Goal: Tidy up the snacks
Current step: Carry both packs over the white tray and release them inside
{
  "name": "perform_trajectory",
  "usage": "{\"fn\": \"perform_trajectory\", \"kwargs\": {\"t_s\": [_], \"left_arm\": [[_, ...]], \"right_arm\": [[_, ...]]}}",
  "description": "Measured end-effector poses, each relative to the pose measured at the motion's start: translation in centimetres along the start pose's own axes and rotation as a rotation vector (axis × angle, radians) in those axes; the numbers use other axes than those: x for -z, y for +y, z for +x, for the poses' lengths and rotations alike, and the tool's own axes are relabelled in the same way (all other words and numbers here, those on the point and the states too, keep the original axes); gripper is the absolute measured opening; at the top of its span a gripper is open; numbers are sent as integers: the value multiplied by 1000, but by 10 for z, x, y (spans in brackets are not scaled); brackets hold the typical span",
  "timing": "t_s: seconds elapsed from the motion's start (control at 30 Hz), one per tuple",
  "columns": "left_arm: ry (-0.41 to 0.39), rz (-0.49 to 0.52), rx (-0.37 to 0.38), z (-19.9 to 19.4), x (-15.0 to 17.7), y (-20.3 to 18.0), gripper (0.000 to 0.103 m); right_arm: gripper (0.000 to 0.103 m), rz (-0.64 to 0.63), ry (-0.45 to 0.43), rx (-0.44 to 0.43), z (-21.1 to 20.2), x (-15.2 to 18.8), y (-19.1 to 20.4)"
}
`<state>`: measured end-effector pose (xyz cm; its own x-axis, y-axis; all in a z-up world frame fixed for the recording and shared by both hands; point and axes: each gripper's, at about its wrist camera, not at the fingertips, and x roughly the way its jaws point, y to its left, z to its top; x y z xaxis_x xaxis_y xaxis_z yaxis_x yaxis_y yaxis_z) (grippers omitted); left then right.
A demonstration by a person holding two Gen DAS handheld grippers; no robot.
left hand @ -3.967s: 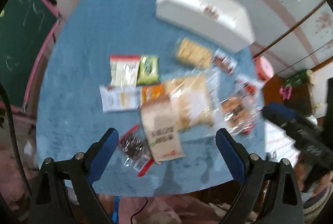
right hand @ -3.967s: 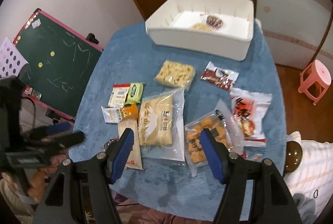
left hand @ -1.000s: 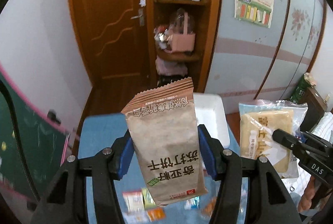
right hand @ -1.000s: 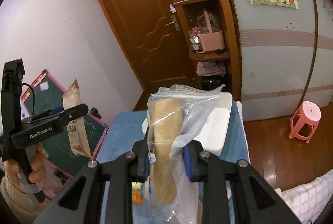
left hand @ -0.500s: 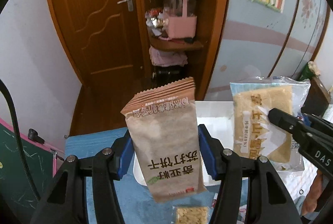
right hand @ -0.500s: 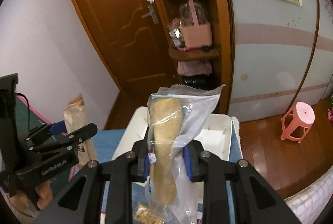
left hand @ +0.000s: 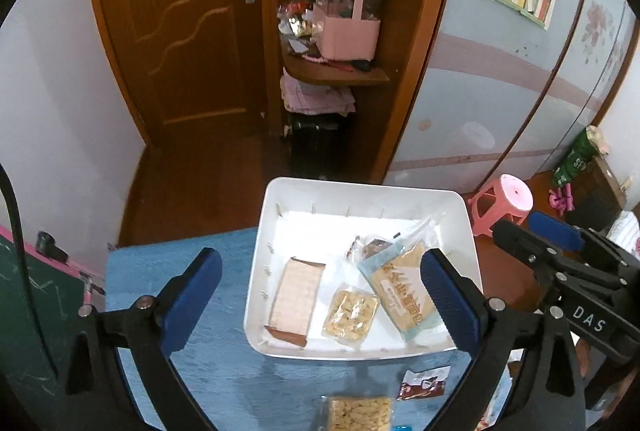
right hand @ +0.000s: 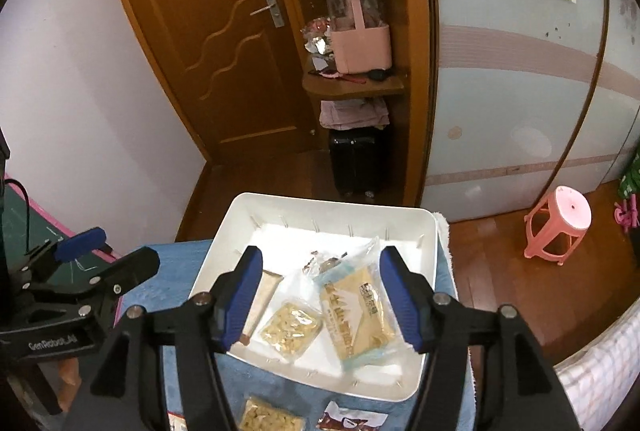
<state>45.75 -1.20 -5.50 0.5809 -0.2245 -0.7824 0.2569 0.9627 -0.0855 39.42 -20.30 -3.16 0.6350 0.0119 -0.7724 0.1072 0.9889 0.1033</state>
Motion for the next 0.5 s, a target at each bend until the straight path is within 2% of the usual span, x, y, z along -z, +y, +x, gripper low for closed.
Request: {"fn": "perform_trajectory", "kwargs": {"t_s": [0.17,0.5], "left_arm": [[-26,14,-3,-28,10,-8,99],[-61,43,-34,-98,54,-31,99]], "right_arm": [[62,-32,-18,-12,-20,6,4],[62,-82,-76,-52,-99,38,5]]}}
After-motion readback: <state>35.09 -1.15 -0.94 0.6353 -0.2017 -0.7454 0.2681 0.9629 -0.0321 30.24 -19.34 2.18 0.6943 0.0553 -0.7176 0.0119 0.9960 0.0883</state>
